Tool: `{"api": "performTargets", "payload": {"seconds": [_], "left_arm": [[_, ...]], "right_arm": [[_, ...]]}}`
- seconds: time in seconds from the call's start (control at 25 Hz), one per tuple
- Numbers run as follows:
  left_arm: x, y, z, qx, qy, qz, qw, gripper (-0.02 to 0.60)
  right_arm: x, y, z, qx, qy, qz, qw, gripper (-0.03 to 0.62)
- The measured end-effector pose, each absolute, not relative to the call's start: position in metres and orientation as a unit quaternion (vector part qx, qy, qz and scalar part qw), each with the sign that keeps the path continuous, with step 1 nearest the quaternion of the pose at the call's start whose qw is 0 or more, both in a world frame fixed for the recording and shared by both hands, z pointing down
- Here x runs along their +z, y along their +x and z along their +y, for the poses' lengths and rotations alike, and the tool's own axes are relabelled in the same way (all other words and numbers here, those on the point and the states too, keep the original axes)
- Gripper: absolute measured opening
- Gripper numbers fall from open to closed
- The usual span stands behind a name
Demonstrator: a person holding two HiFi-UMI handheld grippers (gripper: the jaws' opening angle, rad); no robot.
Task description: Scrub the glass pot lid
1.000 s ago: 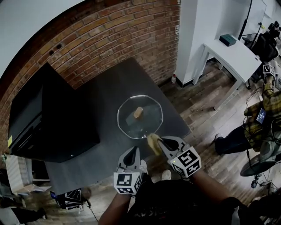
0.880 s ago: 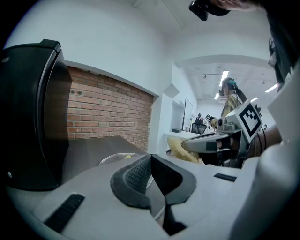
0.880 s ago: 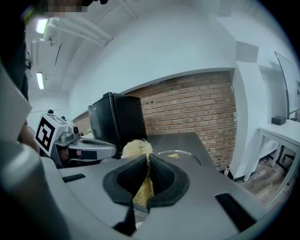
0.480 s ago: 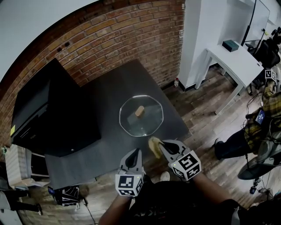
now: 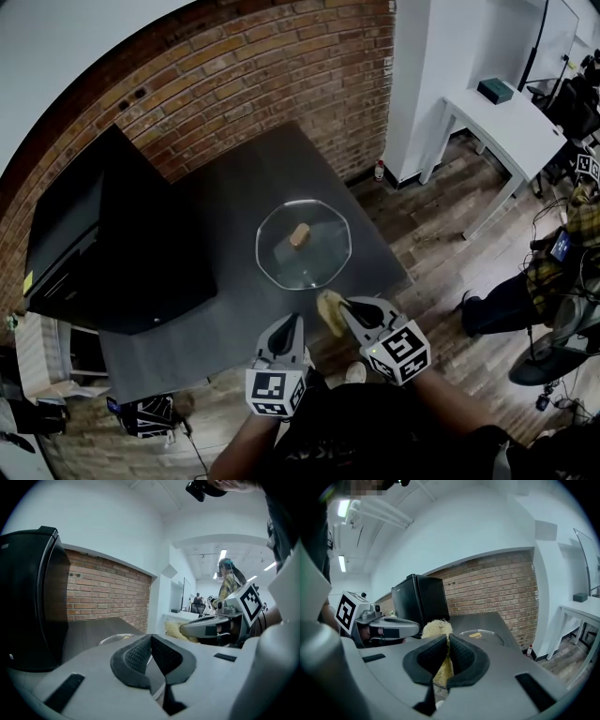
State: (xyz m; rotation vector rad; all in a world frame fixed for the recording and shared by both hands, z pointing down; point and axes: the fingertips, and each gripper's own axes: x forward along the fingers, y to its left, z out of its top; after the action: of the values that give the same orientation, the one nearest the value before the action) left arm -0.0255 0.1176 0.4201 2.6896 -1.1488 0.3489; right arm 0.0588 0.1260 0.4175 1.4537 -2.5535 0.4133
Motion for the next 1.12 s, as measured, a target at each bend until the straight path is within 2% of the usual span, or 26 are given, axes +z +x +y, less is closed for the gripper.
{"api": "performTargets", "payload": {"seconds": [1.12], "left_arm": [[0.426,-0.026,0.118,0.115,0.907,-0.392,0.099,0.032]], "right_arm": [[0.426,0.060,0.130,0.144,0.485,-0.857,0.101,0.025]]}}
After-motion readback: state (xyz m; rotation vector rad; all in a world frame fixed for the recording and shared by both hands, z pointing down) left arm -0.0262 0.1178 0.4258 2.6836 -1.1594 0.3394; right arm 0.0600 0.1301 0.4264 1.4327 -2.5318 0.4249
